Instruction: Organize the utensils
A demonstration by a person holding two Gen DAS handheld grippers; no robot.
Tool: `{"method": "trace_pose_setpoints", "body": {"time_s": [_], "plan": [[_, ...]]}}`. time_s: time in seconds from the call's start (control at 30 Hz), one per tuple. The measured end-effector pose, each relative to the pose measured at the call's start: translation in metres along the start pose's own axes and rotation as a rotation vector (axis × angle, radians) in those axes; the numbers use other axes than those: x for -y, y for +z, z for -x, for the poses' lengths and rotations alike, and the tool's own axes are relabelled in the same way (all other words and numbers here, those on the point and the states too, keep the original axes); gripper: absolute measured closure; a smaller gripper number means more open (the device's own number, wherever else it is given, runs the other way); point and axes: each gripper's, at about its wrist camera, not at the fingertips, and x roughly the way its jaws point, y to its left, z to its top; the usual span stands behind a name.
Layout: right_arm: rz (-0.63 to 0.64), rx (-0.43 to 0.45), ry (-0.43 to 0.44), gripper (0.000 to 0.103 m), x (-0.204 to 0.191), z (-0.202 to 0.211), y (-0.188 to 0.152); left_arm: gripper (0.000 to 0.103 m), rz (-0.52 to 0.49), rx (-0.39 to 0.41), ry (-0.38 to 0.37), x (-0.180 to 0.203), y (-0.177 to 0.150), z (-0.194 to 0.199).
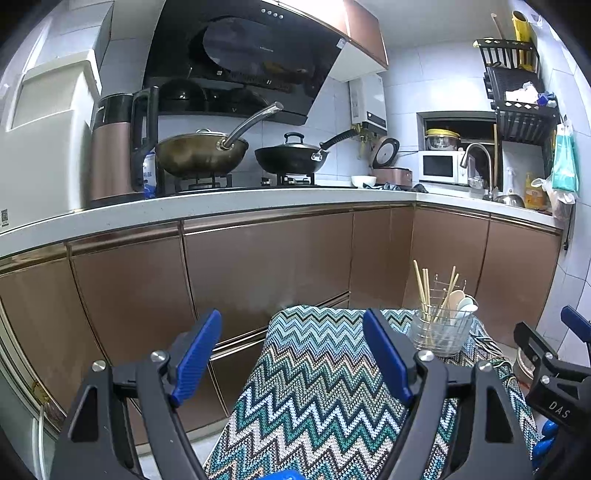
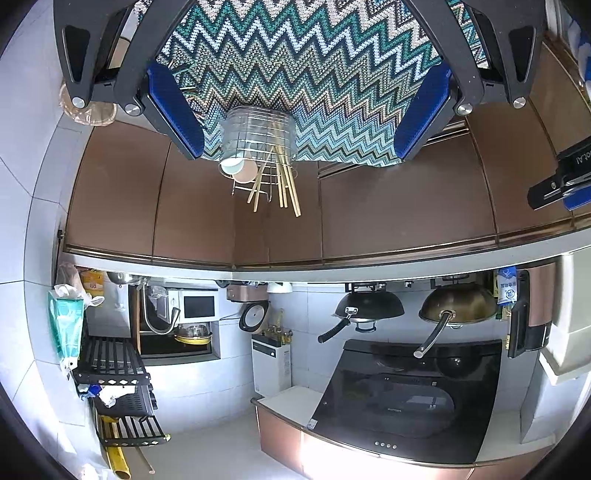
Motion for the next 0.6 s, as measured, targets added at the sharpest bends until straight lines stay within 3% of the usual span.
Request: {"method": "trace_pose_setpoints", "body": {"time_s": [0.6], "plan": [[-0.003,0.026,-0.032,0.0,0.005,0.017,0.001,0.025,-0.005,0.017,-0.008,0.006,0.0,0.013]]}}
